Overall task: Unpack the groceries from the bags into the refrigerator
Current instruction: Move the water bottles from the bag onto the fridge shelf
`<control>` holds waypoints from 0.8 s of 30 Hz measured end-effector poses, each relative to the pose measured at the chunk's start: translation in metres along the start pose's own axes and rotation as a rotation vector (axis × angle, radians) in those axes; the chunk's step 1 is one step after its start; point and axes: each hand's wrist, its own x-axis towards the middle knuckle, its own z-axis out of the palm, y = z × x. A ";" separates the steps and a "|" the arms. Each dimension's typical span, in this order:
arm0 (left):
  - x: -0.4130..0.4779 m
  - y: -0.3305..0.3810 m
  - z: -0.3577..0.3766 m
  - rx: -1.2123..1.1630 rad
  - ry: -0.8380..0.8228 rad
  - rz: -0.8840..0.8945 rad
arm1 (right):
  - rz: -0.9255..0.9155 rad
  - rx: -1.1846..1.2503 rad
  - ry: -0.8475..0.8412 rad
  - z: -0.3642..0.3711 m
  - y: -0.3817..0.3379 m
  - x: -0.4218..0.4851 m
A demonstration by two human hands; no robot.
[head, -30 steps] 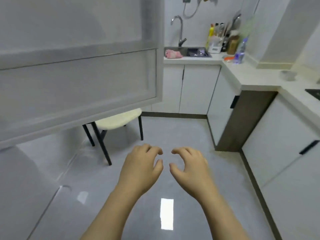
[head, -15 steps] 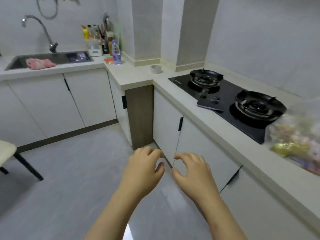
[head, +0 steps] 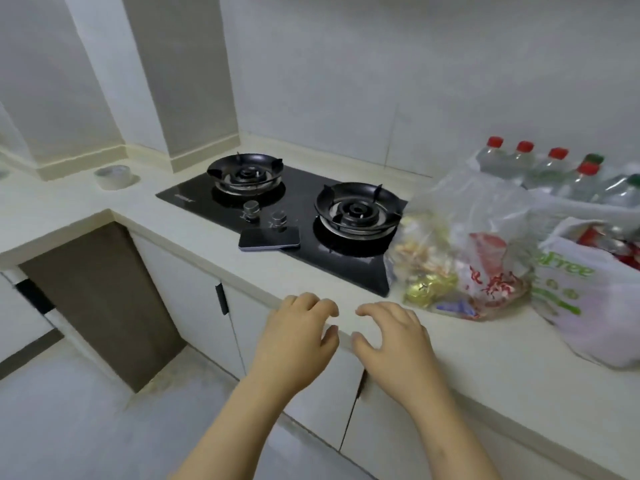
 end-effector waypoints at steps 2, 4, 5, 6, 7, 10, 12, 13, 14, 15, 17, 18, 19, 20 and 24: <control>0.038 0.001 -0.001 0.011 -0.011 0.073 | 0.058 -0.009 0.059 -0.008 0.006 0.024; 0.073 0.004 -0.001 -0.009 -0.003 0.137 | 0.108 -0.005 0.114 -0.019 0.012 0.047; 0.089 0.006 -0.001 -0.023 -0.004 0.169 | 0.131 -0.003 0.144 -0.025 0.015 0.057; 0.103 0.009 0.001 -0.028 -0.006 0.202 | 0.152 -0.007 0.170 -0.030 0.018 0.066; 0.118 0.013 0.003 -0.032 0.000 0.242 | 0.172 -0.017 0.196 -0.036 0.022 0.073; 0.151 0.028 0.007 -0.064 0.029 0.349 | 0.223 -0.057 0.255 -0.047 0.032 0.089; 0.171 0.039 0.012 -0.079 0.036 0.401 | 0.251 -0.074 0.297 -0.055 0.040 0.098; 0.180 0.046 0.013 -0.082 0.031 0.422 | 0.262 -0.089 0.312 -0.060 0.045 0.102; 0.187 0.053 0.012 -0.085 0.021 0.440 | 0.276 -0.103 0.328 -0.066 0.049 0.105; 0.195 0.060 0.013 -0.093 0.002 0.452 | 0.291 -0.115 0.345 -0.072 0.054 0.108; 0.208 0.072 0.014 -0.119 -0.016 0.472 | 0.303 -0.133 0.384 -0.084 0.062 0.114; 0.214 0.078 0.014 -0.124 -0.012 0.486 | 0.307 -0.139 0.400 -0.089 0.066 0.116; 0.220 0.085 0.014 -0.129 -0.004 0.497 | 0.313 -0.139 0.413 -0.096 0.070 0.119; 0.227 0.092 0.015 -0.134 0.004 0.508 | 0.318 -0.134 0.425 -0.103 0.075 0.121; 0.253 0.122 0.017 -0.138 0.043 0.553 | 0.309 -0.133 0.504 -0.130 0.100 0.133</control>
